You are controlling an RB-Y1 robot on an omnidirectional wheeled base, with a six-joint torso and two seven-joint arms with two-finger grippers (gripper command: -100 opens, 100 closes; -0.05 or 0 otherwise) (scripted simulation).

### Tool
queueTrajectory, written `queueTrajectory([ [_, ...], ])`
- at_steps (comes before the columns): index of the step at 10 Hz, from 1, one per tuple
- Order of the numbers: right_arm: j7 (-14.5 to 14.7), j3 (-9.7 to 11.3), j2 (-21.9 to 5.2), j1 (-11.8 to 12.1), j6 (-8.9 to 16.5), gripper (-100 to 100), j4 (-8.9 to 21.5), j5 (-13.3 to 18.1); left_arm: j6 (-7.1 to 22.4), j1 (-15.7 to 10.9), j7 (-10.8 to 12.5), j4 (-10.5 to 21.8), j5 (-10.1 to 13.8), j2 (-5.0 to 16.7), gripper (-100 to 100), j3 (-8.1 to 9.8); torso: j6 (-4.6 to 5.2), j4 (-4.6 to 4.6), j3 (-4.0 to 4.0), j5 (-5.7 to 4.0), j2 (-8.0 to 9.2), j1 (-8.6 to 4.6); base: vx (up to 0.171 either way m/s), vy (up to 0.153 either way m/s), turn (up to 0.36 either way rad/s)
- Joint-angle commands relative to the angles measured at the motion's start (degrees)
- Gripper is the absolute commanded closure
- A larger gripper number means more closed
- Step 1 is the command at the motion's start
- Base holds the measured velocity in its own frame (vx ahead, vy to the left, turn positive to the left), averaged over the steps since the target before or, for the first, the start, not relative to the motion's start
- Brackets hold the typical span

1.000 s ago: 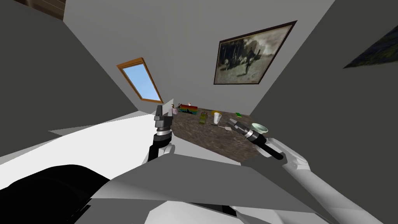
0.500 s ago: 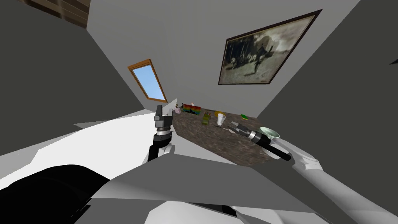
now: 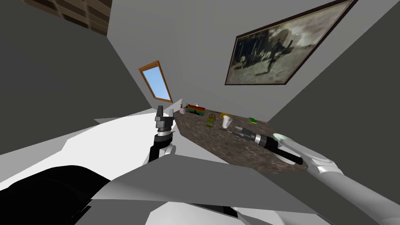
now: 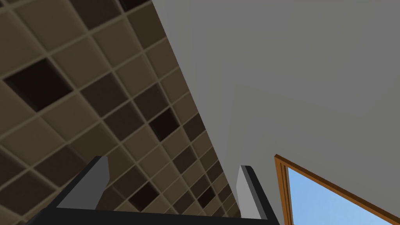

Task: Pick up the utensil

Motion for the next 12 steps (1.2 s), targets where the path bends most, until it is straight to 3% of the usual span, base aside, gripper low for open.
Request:
queueTrajectory([
  [1, -0.29, 0.85, -2.19, 0.48, 0.72, -100, -0.46, 0.56, 0.0, 0.0, 0.0, 0.0, 0.0, 0.0, 0, 0.0, 0.0, 0.0, 0.0, 0.0, 0.0, 0.0, 0.045, 0.014, 0.094],
  [2, -0.14, 2.68, -4.39, 1.0, 0.75, -100, 0.86, 1.54, 0.0, 0.01, 0.0, 0.0, 0.0, 0.0, 0, 0.0, 0.05, 0.01, 0.01, 0.01, 0.02, -0.01, 0.054, 0.02, 0.165],
  [3, -0.14, 2.68, -5.01, 1.0, 0.75, -100, 0.86, 1.54, 0.0, 0.0, 0.0, 0.0, 0.0, 0.0, 0, 0.0, 0.01, 0.0, 0.0, 0.01, 0.0, 0.01, 0.05, 0.015, 0.096],
  [4, 0.02, 4.56, -7.38, 1.62, 0.83, -100, 2.04, 2.48, 0.0, 0.01, 0.0, 0.0, 0.0, 0.0, 0, 0.0, 0.05, 0.0, 0.01, 0.0, 0.01, 0.0, 0.068, 0.018, 0.183],
  [5, 0.02, 4.56, -7.73, 1.62, 0.83, -100, 2.04, 2.48, 0.0, 0.0, 0.0, 0.0, 0.0, 0.0, 0, 0.0, 0.01, -0.01, -0.02, 0.01, -0.05, 0.02, 0.051, 0.017, 0.107],
  [6, 0.18, 6.45, -10.32, 2.33, 0.94, -100, 3.1, 3.35, 0.0, 0.01, 0.0, 0.0, 0.0, 0.0, 0, 0.0, 0.05, 0.0, 0.0, 0.0, 0.01, 0.01, 0.05, 0.019, 0.17],
  [8, 0.18, 6.45, -10.32, 2.33, 0.94, -100, 3.1, 3.35, 0.0, 0.01, 0.0, 0.0, 0.0, 0.0, 0, 0.0, 0.05, 0.01, 0.01, 0.0, 0.03, 0.02, 0.033, 0.015, 0.047],
  [10, 0.52, 10.21, -14.21, 3.9, 1.23, -100, 4.86, 4.93, 0.0, 0.0, 0.0, 0.0, 0.0, 0.0, 0, 0.0, 0.02, 0.01, 0.02, 0.01, 0.03, 0.03, 0.068, 0.025, 0.228],
  [11, 0.52, 10.21, -15.08, 3.9, 1.23, -100, 4.86, 4.93, 0.0, 0.0, 0.0, 0.0, 0.0, 0.0, 0, 0.0, 0.01, -0.02, -0.05, 0.01, -0.09, 0.05, 0.08, 0.014, 0.107],
  [12, 0.69, 12.02, -16.82, 4.71, 1.39, -100, 5.59, 5.65, 0.0, 0.01, 0.0, 0.0, 0.0, 0.0, 0, 0.01, 0.06, -0.02, -0.05, 0.01, -0.09, 0.03, 0.081, 0.014, 0.163],
])
